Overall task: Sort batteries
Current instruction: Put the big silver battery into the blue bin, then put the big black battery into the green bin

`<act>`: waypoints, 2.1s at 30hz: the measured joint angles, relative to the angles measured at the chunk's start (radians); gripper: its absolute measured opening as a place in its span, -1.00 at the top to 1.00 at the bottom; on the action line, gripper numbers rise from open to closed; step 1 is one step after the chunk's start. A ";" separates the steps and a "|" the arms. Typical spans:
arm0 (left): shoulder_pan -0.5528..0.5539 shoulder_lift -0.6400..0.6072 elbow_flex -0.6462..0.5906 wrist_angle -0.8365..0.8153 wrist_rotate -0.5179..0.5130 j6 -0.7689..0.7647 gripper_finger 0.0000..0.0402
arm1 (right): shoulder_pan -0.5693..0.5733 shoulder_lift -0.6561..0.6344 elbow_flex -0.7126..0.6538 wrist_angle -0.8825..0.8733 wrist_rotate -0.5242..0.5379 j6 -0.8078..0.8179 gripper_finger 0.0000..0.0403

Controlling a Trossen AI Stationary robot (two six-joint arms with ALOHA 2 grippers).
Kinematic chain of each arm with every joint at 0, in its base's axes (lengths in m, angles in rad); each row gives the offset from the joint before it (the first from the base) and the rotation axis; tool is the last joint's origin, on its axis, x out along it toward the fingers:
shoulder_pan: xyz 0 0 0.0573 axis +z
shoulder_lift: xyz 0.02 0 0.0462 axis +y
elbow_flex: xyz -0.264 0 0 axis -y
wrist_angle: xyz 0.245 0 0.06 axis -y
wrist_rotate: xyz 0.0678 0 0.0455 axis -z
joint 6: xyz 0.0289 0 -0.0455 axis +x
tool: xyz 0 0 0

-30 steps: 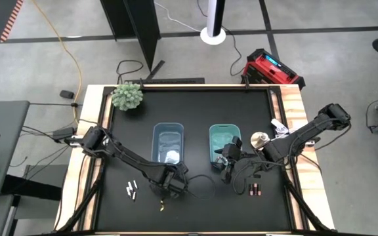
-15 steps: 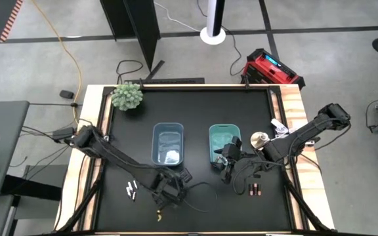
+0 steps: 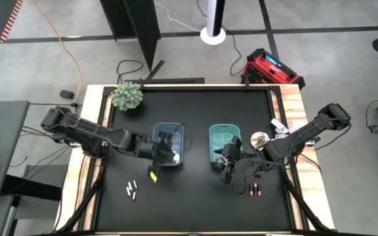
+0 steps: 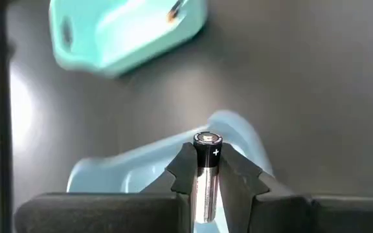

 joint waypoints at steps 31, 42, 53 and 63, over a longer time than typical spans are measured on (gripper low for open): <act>-0.073 -0.216 -0.179 0.159 -0.175 -0.313 -0.29 | 0.176 -0.039 0.001 -0.083 0.071 -0.056 -0.26; -0.274 -0.250 -0.194 0.142 -0.418 -0.431 -0.30 | 0.399 -0.010 0.001 -0.595 -0.166 0.670 -0.26; -0.287 -0.368 -0.505 0.405 -0.468 -0.490 -0.30 | 0.523 0.127 0.000 -0.679 -0.378 1.178 -0.26; -0.262 -0.499 -0.545 0.528 -0.442 -0.338 -0.30 | 0.520 0.206 0.000 -0.698 -0.478 1.483 -0.26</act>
